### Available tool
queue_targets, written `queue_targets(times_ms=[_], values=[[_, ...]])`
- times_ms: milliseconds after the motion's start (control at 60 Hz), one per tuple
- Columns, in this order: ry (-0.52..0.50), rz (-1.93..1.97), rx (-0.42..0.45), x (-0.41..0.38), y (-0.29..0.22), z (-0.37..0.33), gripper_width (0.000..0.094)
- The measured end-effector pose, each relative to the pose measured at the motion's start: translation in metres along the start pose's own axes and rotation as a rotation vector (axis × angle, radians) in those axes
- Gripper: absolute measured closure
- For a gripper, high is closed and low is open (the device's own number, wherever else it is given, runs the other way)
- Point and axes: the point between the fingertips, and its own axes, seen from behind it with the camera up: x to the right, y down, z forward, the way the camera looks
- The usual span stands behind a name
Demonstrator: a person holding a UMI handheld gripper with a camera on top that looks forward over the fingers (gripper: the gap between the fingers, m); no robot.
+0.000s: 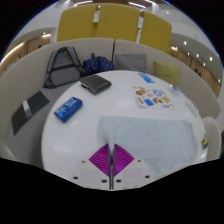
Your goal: Fold towel
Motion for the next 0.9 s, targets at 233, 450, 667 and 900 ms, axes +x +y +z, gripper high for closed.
queue_targets(times_ms=[233, 450, 667, 900], values=[[-0.179, 0.188, 0.054, -0.018, -0.060, -0.078, 0.0904], [-0.087, 0.254, 0.105, 0.109, -0.091, -0.092, 0.0901], [0.073, 0.208, 0.071, 0.226, -0.038, -0.037, 0.0854], [0.125, 0.198, 0.059, 0.261, -0.014, -0.069, 0.0112]])
